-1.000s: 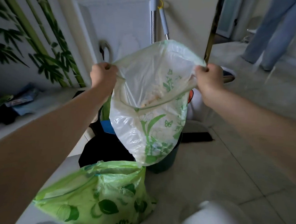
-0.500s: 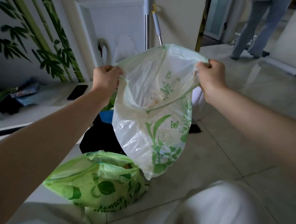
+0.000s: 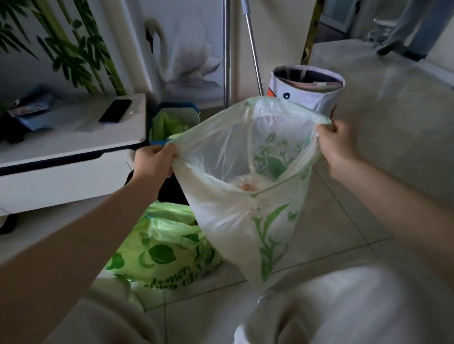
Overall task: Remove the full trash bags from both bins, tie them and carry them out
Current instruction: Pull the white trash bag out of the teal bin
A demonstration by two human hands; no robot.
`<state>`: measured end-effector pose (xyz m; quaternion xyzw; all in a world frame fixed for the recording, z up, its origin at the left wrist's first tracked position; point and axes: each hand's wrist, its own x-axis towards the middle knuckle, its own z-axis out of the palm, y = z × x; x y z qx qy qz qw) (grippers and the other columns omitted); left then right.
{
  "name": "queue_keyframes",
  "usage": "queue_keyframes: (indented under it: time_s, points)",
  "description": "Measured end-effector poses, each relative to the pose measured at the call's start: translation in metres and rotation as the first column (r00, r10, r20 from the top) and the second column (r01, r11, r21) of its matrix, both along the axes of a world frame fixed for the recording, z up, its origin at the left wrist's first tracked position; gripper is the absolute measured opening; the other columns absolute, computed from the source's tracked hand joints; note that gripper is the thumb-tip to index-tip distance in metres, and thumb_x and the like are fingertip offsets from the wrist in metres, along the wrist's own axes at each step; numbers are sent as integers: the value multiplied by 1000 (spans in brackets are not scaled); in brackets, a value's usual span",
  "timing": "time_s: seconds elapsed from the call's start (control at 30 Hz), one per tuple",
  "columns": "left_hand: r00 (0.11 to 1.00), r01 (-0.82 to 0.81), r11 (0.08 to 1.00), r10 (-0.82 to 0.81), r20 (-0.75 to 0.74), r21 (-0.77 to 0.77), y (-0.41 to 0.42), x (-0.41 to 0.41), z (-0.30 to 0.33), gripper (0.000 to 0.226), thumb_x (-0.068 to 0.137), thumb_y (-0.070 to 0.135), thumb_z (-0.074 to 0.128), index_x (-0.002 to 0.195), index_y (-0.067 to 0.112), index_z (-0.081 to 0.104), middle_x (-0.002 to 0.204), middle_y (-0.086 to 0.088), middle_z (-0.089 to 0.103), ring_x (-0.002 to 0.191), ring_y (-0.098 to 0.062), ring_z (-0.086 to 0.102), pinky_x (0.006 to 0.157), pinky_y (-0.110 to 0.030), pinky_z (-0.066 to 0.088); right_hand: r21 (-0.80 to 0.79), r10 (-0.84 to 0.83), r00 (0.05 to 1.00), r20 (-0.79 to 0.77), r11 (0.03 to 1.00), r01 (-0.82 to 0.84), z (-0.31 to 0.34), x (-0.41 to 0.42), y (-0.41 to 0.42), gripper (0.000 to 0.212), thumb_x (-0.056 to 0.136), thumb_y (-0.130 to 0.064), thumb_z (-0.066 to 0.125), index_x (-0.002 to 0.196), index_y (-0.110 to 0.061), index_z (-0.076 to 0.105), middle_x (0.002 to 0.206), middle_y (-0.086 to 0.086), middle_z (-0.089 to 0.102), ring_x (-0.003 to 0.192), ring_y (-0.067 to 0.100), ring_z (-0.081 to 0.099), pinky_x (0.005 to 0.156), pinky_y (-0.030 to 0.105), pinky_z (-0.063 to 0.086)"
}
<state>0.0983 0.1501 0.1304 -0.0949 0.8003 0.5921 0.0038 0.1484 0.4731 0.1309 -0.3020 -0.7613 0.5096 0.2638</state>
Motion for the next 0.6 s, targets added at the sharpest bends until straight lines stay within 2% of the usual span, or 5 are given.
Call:
queue_keyframes:
  time_s: [0.1, 0.27, 0.43, 0.53, 0.6]
  points:
    - [999, 16, 998, -13, 34, -67, -10, 7, -25, 15, 75, 16, 59, 64, 6, 61, 54, -7, 48, 46, -18, 42, 51, -28, 39, 33, 13, 997, 73, 999, -15, -21, 1, 2, 15, 82, -16, 50, 67, -15, 52, 68, 11, 51, 66, 20, 47, 57, 29, 33]
    - [992, 87, 979, -68, 106, -187, -16, 9, -61, 25, 81, 20, 61, 59, 7, 62, 55, -8, 54, 51, -20, 47, 55, -30, 41, 113, 48, 975, 218, 991, -74, -52, 1, 4, 10, 84, -17, 53, 78, -11, 58, 76, 15, 52, 72, 22, 48, 62, 31, 34]
    - [976, 172, 950, -129, 174, -262, -16, 4, -90, 23, 86, 14, 60, 71, -1, 68, 59, -11, 60, 54, -21, 53, 57, -30, 45, 114, 99, 926, 364, 982, -150, -87, 6, 6, 25, 82, -18, 57, 82, 6, 64, 71, 20, 56, 68, 26, 52, 60, 32, 36]
    - [970, 190, 935, -131, 205, -300, -19, 3, -108, 22, 87, 13, 61, 70, 0, 68, 58, -11, 61, 54, -22, 55, 59, -32, 48, 105, 117, 891, 439, 978, -181, -106, 13, 6, 27, 83, -16, 56, 88, 10, 64, 75, 24, 58, 70, 30, 56, 60, 33, 36]
    - [968, 183, 930, -116, 221, -318, -24, 2, -120, 21, 88, 12, 61, 71, 3, 68, 59, -11, 62, 55, -22, 57, 59, -32, 49, 86, 129, 877, 464, 978, -189, -117, 17, 8, 24, 84, -13, 54, 92, 7, 65, 83, 26, 63, 77, 34, 62, 63, 35, 45]
